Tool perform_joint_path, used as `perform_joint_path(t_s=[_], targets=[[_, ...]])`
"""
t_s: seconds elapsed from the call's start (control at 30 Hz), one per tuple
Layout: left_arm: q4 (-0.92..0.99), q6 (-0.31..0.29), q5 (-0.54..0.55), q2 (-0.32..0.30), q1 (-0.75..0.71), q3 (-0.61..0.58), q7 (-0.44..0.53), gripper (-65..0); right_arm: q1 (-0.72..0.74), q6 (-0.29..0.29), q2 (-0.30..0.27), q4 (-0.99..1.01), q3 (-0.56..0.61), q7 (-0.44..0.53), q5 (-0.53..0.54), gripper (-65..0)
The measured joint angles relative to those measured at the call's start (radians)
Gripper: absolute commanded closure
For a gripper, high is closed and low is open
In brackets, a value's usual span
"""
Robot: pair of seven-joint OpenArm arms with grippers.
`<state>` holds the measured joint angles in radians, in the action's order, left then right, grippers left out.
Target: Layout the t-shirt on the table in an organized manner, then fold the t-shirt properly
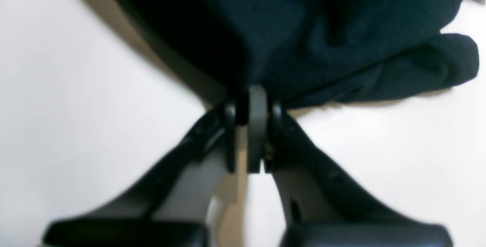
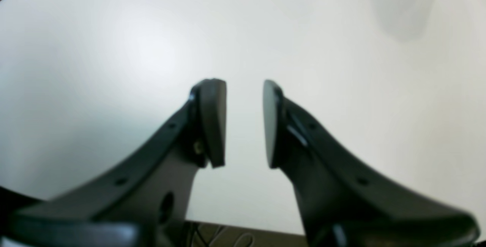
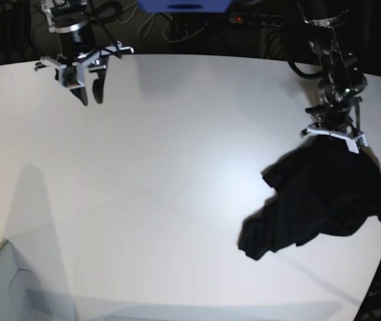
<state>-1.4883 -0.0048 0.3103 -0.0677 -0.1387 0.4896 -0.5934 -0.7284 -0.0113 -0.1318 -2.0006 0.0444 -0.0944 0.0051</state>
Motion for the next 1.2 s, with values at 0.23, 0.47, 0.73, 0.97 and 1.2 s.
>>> perform_joint_path(t_s=[0.23, 0.47, 0.73, 0.97, 1.2], targets=[[-0.296, 0.005, 0.103, -0.002, -0.171, 0.001, 0.000, -0.2, 0.087, 0.000, -0.001, 0.000, 0.091, -0.012, 0.000, -17.8], [-0.420, 0.005, 0.178, -0.009, -0.314, 0.111, -0.002, -0.2, 0.321, 0.000, -0.001, 0.002, 0.303, -0.298, 0.002, -17.9], [-0.365, 0.001, 0.192, -0.006, -0.329, 0.156, -0.005, -0.2, 0.578, 0.000, 0.153, 0.054, 0.407, -0.535, -0.002, -17.9], [-0.299, 0.001, 0.189, -0.007, -0.336, 0.157, 0.002, -0.2, 0.732, 0.000, 0.249, 0.251, 0.408, -0.640, -0.003, -26.3], [-0.278, 0.001, 0.187, -0.002, -0.340, 0.157, -0.002, -0.2, 0.896, -0.102, 0.281, 0.531, 0.410, -0.574, 0.000, -35.4]])
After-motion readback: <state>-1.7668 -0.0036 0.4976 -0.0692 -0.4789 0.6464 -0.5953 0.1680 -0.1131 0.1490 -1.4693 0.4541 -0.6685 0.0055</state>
